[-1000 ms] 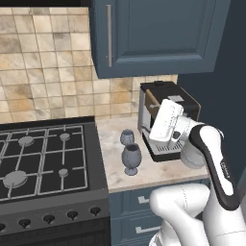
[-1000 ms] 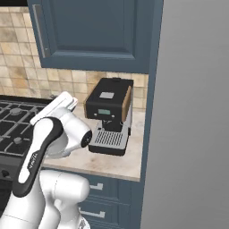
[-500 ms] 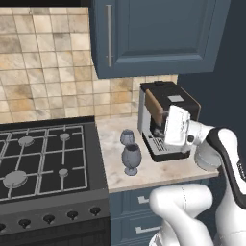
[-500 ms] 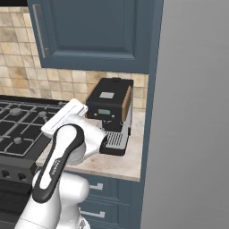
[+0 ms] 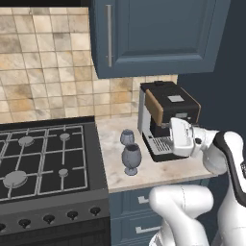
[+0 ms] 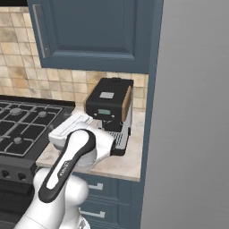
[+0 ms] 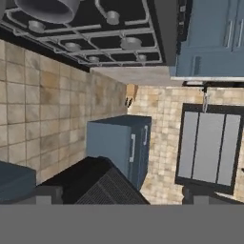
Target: Retrieve the wine glasses from the counter and place one next to each plate.
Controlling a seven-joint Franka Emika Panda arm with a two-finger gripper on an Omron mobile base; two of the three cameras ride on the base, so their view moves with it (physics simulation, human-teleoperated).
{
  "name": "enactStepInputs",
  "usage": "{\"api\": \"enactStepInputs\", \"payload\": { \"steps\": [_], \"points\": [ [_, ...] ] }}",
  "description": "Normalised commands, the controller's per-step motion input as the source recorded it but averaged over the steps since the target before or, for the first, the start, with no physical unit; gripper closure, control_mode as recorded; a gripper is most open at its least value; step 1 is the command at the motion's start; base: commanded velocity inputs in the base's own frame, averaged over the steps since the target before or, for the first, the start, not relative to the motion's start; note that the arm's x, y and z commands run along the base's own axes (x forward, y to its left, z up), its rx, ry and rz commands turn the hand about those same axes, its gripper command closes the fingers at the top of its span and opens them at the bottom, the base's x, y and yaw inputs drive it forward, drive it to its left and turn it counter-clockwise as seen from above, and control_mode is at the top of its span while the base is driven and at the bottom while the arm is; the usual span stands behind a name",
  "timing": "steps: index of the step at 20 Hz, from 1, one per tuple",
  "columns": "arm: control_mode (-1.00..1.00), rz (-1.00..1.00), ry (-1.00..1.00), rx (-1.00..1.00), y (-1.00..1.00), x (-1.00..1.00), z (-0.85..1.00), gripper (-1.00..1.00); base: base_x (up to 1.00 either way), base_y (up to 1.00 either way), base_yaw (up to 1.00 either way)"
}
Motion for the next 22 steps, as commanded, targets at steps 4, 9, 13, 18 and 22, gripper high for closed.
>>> {"api": "enactStepInputs", "payload": {
  "steps": [4, 9, 13, 18, 22],
  "points": [
    [-1.0, 0.0, 0.18, -0.01, 0.0, -0.18, -0.26, -1.0, 0.0, 0.0, 0.0],
    [-1.0, 0.0, 0.06, -0.12, 0.04, -0.23, -0.18, -1.0, 0.0, 0.0, 0.0],
    [-1.0, 0.05, 0.02, -0.19, 0.0, -0.23, -0.13, -1.0, 0.0, 0.0, 0.0],
    [-1.0, 0.05, 0.15, -0.13, 0.0, -0.16, -0.08, -1.0, 0.0, 0.0, 0.0],
    [-1.0, 0.02, 0.19, -0.1, -0.04, -0.15, -0.08, -1.0, 0.0, 0.0, 0.0]
  ]
}}
